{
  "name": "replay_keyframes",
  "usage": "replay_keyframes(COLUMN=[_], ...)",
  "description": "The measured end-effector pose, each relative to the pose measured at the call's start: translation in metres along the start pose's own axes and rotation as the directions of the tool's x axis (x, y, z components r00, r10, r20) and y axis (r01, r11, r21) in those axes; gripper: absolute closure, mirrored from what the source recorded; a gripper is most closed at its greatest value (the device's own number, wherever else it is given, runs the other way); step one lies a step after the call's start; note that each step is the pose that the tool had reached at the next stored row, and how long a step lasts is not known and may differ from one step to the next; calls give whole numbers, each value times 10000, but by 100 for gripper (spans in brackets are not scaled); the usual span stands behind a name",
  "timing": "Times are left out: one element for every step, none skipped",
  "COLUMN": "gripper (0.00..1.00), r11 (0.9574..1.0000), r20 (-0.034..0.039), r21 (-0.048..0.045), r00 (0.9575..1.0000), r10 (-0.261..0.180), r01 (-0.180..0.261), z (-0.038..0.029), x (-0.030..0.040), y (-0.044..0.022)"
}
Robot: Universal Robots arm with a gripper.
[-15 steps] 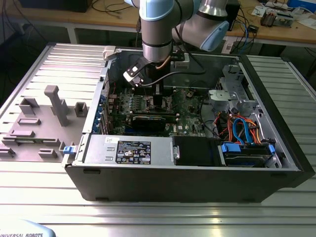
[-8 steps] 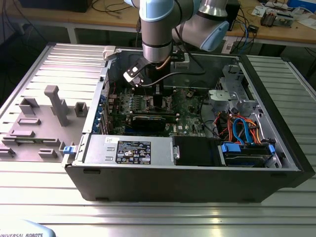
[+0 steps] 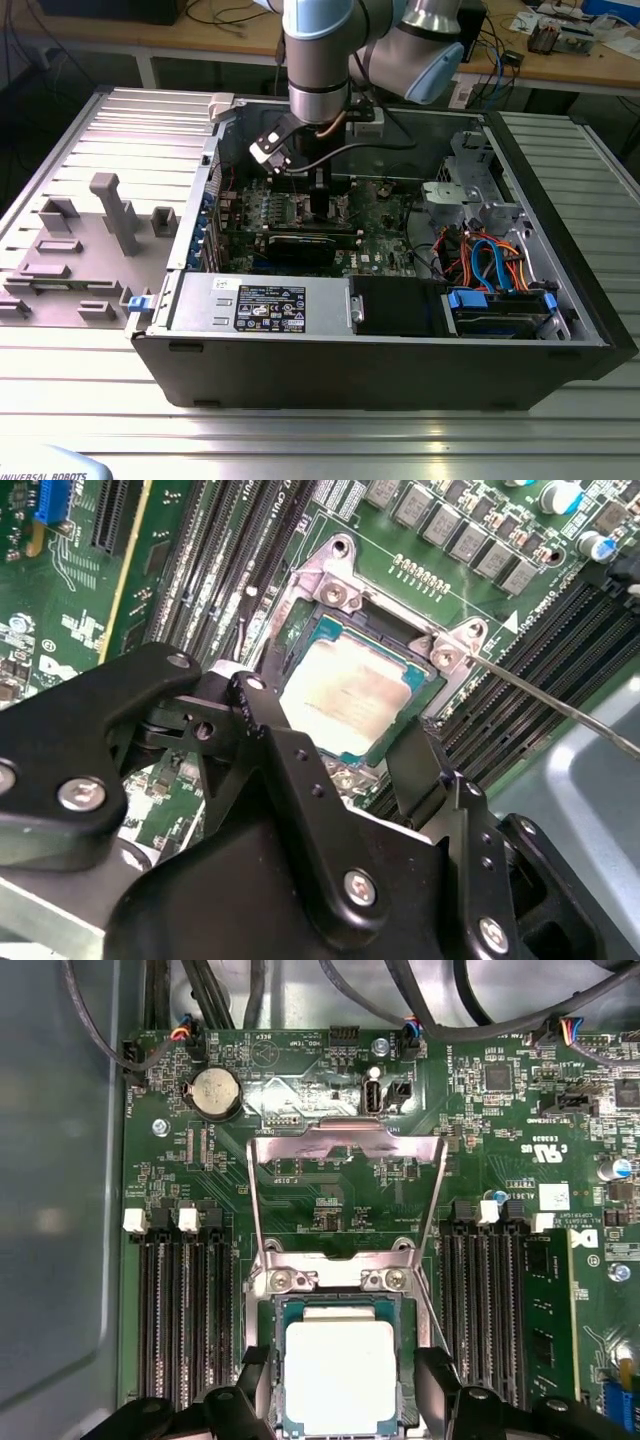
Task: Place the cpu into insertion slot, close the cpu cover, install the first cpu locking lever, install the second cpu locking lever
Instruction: 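Place the cpu into insertion slot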
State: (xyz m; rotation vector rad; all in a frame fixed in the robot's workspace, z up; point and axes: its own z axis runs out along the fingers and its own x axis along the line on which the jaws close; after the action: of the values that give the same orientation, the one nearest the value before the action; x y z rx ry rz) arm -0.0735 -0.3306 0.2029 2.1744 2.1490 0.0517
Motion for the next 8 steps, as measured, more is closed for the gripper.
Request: replay_keyframes(gripper=[33, 33, 33, 33, 33, 33, 33, 33], r11=[10000, 10000, 10000, 9999, 9999, 9999, 9998, 9998], r20=[0, 0, 0, 0, 0, -15, -40, -43], r21=[30, 46, 68, 107, 134, 152, 190, 222], r00=[10000, 10000, 10000, 10000, 10000, 10000, 10000, 10000], r10=[2, 3, 5, 7, 8, 11, 17, 21], r01=[-2, -3, -5, -7, -8, -11, -17, -20], z=[-24, -34, -46, -64, -71, -72, -73, -75], x=[-1, -1, -2, -2, -2, -2, -2, -2], y=[3, 3, 5, 8, 10, 11, 14, 17])
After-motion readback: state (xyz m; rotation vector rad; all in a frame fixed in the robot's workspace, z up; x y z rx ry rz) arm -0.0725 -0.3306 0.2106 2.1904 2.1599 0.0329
